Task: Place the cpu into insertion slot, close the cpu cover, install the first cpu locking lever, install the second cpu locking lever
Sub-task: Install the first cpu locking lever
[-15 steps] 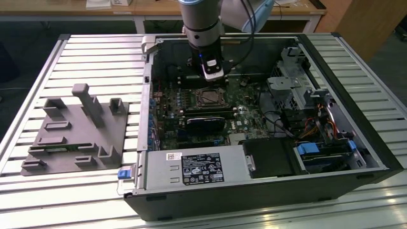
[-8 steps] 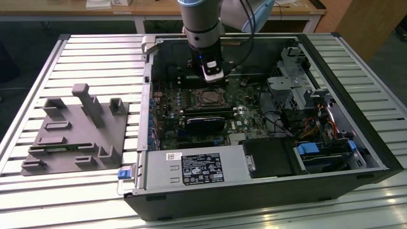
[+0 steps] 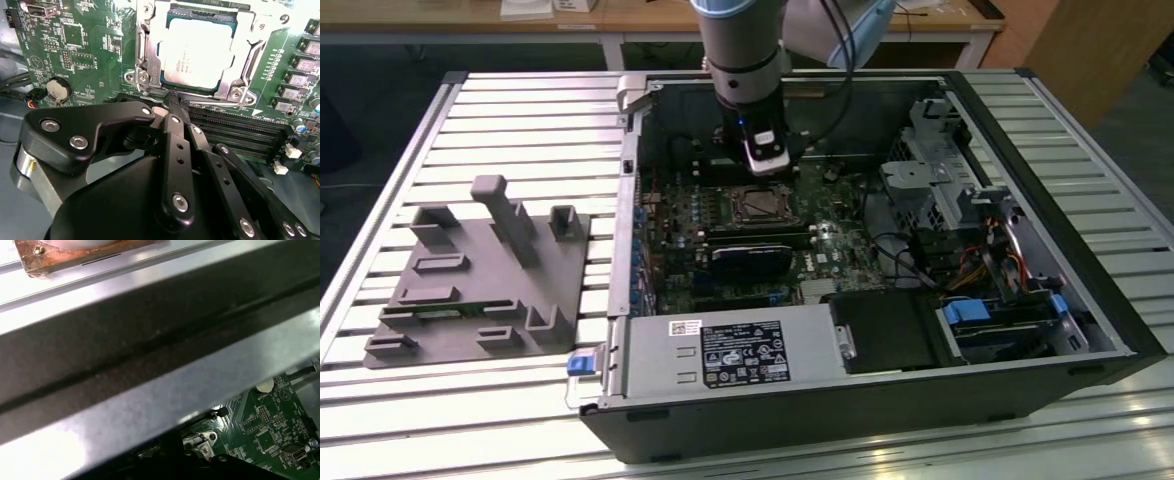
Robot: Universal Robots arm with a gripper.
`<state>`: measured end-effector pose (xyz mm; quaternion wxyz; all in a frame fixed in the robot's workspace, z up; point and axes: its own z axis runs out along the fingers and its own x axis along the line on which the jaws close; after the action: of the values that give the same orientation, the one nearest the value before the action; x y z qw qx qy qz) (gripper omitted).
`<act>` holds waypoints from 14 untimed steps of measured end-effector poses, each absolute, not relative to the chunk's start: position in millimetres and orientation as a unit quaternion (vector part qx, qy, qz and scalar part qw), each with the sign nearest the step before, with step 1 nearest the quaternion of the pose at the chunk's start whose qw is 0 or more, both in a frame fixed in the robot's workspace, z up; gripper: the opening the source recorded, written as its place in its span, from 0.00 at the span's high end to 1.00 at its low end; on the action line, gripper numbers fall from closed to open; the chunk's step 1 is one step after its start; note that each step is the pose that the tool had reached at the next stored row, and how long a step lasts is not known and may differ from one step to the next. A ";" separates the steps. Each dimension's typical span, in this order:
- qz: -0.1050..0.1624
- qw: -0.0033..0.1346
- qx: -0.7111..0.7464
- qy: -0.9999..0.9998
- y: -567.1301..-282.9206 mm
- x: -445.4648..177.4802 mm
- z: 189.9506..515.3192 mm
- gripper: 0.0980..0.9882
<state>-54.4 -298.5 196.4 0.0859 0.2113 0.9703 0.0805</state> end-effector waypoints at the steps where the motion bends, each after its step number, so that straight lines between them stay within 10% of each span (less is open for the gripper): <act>1: 0.080 0.086 0.211 0.970 -298.6 -54.3 195.9 0.99; 14: 0.078 0.086 0.211 0.971 -300.3 -53.3 198.7 0.99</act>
<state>-53.3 -300.3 198.7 0.0864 0.2109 0.9705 0.0783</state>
